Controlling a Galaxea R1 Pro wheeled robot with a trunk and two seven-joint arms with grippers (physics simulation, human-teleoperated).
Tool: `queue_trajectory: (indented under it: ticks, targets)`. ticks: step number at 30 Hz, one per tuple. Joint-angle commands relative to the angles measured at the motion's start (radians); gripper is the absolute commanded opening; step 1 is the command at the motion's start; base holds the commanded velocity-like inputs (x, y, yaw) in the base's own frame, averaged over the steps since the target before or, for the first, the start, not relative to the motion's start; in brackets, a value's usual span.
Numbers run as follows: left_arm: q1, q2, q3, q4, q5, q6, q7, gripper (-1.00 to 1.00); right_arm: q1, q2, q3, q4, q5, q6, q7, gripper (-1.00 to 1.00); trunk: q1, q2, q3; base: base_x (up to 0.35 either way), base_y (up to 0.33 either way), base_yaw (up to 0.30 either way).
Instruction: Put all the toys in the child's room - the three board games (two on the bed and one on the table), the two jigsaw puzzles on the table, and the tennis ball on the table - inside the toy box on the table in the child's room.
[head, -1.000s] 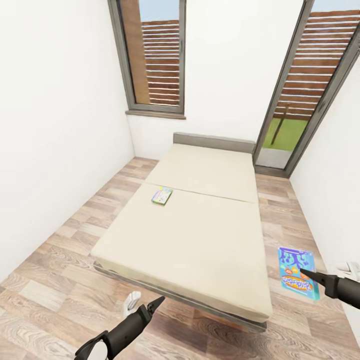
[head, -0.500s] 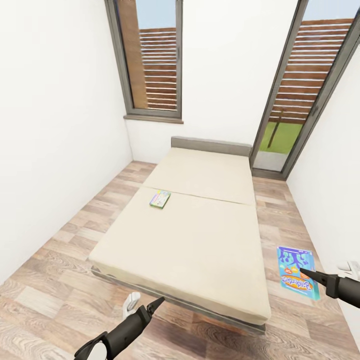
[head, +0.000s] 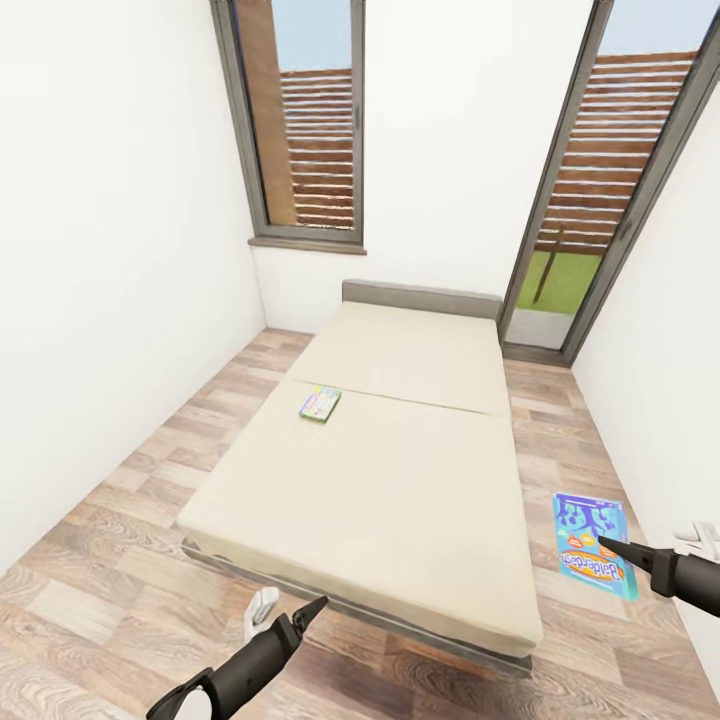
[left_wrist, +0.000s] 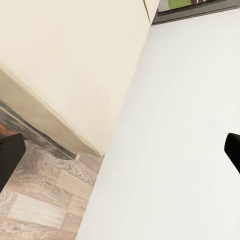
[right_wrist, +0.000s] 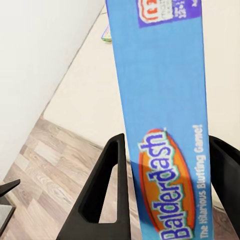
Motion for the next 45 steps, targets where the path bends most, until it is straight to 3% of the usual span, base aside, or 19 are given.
queue_trajectory:
  ticks: [1, 17, 30, 45]
  targets:
    - [0.000, 0.000, 0.000, -0.001, 0.009, 0.008, 0.001, 1.00, -0.001, 0.000, -0.001, 0.000, 0.001, 0.009, 0.004, -1.00, 0.001, -0.002, -0.001, 0.000, 0.000, -0.015]
    - [0.006, 0.006, 0.011, 0.001, 0.011, 0.010, -0.002, 1.00, -0.001, -0.001, 0.001, 0.000, 0.004, 0.009, 0.004, -1.00, 0.001, -0.002, 0.007, 0.000, 0.000, 0.194]
    - [0.019, 0.005, 0.040, 0.000, 0.011, 0.008, 0.003, 1.00, 0.000, -0.001, 0.001, 0.000, 0.005, 0.008, 0.004, -1.00, 0.001, -0.002, 0.014, 0.000, 0.000, 0.273]
    - [0.020, 0.004, 0.042, 0.000, 0.011, 0.007, 0.004, 1.00, 0.000, -0.001, 0.001, 0.000, 0.005, 0.008, 0.004, -1.00, 0.001, -0.002, 0.021, 0.000, 0.000, 0.276]
